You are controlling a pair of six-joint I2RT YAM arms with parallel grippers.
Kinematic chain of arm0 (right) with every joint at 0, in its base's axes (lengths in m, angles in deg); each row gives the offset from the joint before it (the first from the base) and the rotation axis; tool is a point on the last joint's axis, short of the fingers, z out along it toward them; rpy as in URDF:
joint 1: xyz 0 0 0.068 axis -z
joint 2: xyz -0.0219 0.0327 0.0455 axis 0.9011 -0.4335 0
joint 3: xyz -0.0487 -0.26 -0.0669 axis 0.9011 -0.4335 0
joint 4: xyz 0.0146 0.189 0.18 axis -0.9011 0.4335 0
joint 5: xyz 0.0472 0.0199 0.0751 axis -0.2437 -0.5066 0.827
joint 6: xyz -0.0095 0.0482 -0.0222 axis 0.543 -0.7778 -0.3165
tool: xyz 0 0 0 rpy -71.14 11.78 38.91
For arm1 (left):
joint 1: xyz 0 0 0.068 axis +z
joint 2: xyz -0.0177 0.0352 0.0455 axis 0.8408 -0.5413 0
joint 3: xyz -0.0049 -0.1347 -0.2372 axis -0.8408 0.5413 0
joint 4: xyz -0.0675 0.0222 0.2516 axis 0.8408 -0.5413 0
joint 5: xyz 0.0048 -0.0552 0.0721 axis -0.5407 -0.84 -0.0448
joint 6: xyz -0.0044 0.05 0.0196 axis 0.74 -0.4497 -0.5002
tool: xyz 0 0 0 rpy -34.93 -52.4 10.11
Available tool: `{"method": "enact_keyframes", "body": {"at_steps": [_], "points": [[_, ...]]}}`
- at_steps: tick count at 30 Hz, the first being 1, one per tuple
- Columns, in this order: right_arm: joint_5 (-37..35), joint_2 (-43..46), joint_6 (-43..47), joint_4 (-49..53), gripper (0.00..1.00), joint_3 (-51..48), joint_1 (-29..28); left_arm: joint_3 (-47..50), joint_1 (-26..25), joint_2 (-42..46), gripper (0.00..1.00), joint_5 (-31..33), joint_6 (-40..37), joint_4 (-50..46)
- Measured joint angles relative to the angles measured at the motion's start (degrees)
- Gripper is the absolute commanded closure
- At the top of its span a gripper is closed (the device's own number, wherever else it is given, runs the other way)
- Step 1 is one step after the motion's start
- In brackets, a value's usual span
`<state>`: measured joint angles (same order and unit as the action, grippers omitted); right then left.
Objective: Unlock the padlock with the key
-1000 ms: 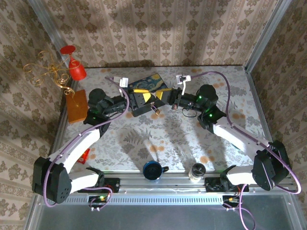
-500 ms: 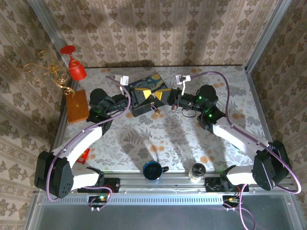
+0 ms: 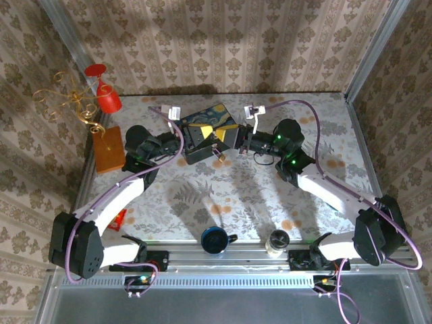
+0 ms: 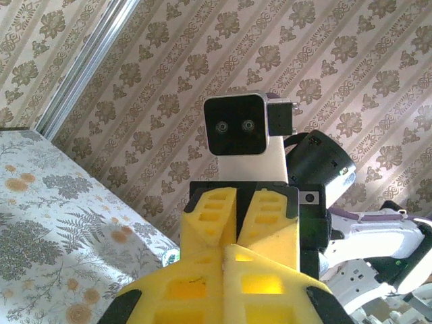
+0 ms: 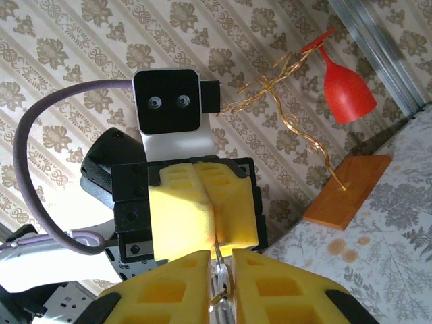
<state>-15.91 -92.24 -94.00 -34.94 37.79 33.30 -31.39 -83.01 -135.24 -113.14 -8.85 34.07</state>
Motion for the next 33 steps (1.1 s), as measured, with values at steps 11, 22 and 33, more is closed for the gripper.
{"method": "enact_keyframes", "body": {"at_steps": [11, 22, 33], "points": [[0.4, 0.1, 2.3, 3.3, 0.85, 0.7, -0.8, 0.1, 0.1, 0.1, 1.0, -0.2, 0.0, -0.3], [-0.4, 1.6, 4.1, 6.0, 0.88, 0.7, -0.8, 0.2, 0.4, 0.9, 1.0, -0.2, -0.6, -0.9], [-0.4, 1.6, 4.6, 6.3, 0.8, 0.7, -0.9, 0.5, 0.7, 0.9, 1.0, 0.3, -0.4, -0.3]]}}
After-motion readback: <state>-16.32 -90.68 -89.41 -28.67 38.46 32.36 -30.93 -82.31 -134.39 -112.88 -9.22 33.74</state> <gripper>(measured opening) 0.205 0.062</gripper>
